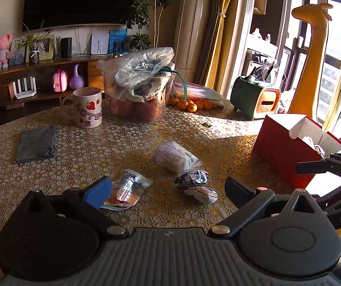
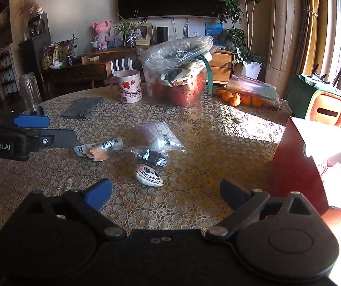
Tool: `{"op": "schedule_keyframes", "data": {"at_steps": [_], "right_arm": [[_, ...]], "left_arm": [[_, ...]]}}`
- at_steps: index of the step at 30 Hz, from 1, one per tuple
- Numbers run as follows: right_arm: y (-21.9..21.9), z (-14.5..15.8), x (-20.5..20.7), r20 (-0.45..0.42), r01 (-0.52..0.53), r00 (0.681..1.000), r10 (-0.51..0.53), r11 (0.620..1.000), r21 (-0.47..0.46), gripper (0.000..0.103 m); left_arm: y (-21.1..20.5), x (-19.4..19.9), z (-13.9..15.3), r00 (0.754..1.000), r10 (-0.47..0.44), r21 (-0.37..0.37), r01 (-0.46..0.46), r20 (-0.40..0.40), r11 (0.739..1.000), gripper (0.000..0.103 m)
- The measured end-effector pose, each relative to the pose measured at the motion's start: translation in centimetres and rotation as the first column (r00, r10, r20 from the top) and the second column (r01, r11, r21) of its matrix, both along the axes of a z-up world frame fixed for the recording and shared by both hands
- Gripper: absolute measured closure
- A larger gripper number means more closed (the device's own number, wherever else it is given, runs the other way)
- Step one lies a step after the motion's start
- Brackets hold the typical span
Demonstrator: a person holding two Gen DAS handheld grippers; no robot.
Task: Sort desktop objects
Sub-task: 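Grasp the white sausage snack packet with the left tool while the right tool grasps the cartoon-face toy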
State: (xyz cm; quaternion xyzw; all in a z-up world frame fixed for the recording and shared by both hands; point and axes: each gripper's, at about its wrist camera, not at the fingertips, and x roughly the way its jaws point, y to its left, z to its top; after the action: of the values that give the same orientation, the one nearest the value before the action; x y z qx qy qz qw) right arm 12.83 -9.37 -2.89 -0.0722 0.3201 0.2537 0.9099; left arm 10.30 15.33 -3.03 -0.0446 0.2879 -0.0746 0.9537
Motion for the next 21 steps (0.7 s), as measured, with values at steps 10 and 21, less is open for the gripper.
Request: {"op": "schedule_keyframes", "data": {"at_steps": [10, 21], "right_arm": [[3.1, -2.8, 1.4, -0.033, -0.022, 0.999, 0.021, 0.999, -0.028, 0.006], [4.6, -4.9, 3.7, -0.049, -0.028, 0.998, 0.026, 0.998, -0.052, 0.01]], "left_arm": [[3.7, 2.1, -3.3, 1.0, 0.002, 0.024, -0.001, -0.028, 1.0, 0.001], [3.6, 6.2, -6.8, 0.997, -0.033, 0.098, 0.04, -0.066, 0.994, 0.001]]}}
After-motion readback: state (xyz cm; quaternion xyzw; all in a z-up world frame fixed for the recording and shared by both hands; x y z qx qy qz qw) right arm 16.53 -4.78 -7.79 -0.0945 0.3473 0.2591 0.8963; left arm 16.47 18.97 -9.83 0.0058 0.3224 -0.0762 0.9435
